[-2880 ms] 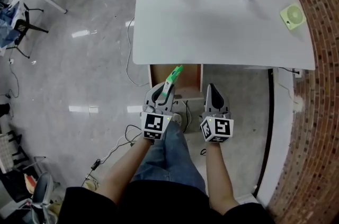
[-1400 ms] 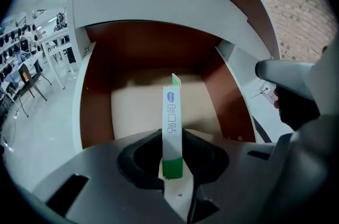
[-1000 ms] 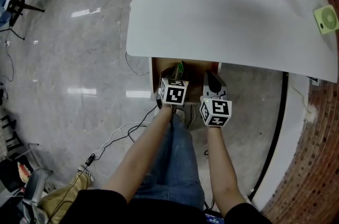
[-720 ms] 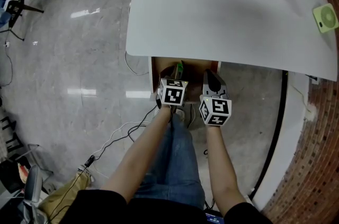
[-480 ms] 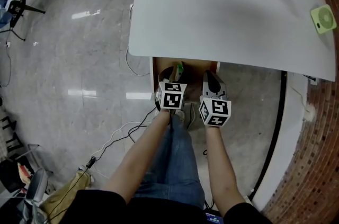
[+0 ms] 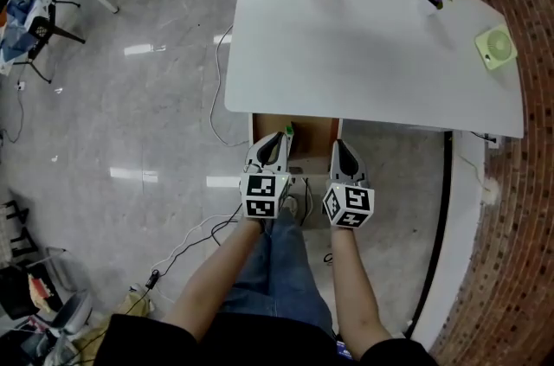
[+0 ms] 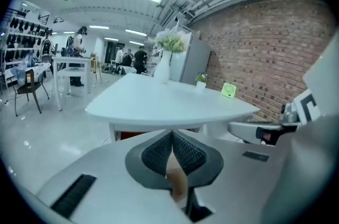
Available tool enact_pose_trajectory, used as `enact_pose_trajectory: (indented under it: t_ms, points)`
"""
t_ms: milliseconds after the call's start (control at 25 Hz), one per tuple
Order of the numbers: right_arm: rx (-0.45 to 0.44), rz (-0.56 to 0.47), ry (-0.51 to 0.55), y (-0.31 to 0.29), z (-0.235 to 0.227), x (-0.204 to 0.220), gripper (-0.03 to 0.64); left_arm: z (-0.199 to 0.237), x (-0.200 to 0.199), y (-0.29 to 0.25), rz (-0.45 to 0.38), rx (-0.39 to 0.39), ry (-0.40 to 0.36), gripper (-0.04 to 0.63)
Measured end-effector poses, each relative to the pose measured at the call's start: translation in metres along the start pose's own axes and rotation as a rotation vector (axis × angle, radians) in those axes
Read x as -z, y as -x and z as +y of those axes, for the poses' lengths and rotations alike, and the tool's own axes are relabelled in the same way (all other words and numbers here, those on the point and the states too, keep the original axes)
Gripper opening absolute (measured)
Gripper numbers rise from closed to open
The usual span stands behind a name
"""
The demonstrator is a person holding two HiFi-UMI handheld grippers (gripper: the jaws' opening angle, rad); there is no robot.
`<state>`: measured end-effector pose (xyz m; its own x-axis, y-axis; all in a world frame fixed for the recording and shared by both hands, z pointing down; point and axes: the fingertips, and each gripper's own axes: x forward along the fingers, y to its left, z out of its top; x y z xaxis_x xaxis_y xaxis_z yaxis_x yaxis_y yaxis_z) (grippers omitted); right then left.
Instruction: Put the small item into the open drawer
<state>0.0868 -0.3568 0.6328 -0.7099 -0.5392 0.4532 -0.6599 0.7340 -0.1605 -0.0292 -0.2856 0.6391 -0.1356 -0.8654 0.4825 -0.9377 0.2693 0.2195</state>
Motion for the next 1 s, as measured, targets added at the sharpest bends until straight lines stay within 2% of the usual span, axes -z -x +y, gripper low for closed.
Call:
enact_pose_trajectory:
  t_ms: [280,480,640,840,1000]
  points:
    - [0.019,-0.146,-0.006,0.062,-0.002,-0.095,0.000,-0.024,-0.127,0.058,-0.213,0.039,-0.105,0.023]
    - [0.028,-0.271,0.025,0.101,-0.003,-0.162,0.000,-0.042,-0.195,0.090,-0.331,0.059,-0.161,0.023]
    - [0.037,-0.363,0.041,0.128,-0.008,-0.199,0.000,-0.052,-0.226,0.107,-0.388,0.065,-0.194,0.023]
    - [0.051,-0.426,0.052,0.157,-0.011,-0.221,0.000,-0.059,-0.245,0.129,-0.431,0.066,-0.221,0.023]
    - [0.076,-0.451,0.059,0.170,-0.016,-0.227,0.000,-0.062,-0.243,0.134,-0.443,0.073,-0.225,0.023]
